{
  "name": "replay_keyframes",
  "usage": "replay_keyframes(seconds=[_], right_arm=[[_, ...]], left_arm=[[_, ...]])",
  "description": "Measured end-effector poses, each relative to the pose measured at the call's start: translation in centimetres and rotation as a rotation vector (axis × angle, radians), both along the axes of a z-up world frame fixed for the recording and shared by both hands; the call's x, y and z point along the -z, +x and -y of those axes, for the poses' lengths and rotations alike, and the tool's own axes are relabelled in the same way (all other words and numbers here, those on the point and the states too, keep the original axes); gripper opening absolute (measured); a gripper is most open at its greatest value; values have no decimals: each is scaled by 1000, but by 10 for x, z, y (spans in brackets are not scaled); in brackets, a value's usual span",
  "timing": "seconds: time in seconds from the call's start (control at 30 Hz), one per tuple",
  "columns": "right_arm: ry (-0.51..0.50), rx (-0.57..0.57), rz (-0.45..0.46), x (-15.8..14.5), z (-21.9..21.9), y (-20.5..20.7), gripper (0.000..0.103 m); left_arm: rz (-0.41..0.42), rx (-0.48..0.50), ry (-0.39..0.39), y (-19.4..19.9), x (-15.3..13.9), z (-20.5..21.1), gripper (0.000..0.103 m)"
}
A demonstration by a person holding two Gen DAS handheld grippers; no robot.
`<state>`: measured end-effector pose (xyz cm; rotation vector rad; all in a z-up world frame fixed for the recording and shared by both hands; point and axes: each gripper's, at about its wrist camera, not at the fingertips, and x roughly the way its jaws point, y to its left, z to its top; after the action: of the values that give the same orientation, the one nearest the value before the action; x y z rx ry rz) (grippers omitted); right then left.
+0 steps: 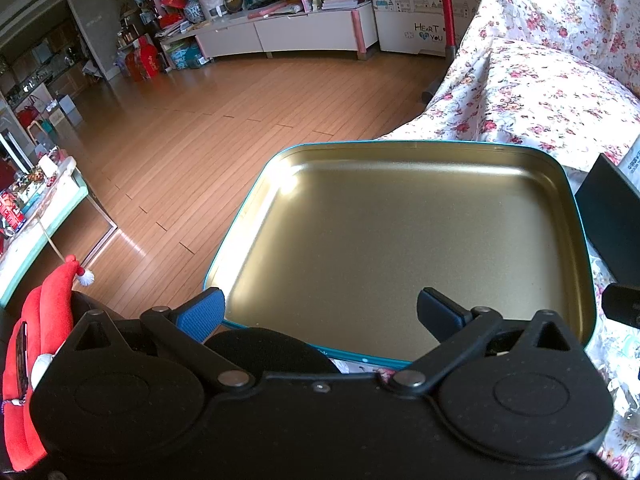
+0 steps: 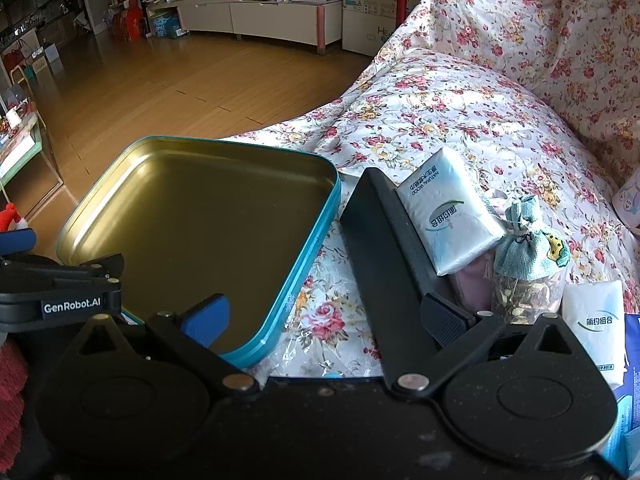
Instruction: Organize soft objects
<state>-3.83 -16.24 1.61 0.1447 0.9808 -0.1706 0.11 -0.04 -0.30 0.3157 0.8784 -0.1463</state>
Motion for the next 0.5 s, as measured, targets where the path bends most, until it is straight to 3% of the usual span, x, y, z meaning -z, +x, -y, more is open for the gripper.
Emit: replay_keyframes(seconds=[0.5], right_arm=[[-3, -1, 0, 0, -1, 0, 103]], left_arm=[[-1, -1, 2, 0, 1, 0, 99]])
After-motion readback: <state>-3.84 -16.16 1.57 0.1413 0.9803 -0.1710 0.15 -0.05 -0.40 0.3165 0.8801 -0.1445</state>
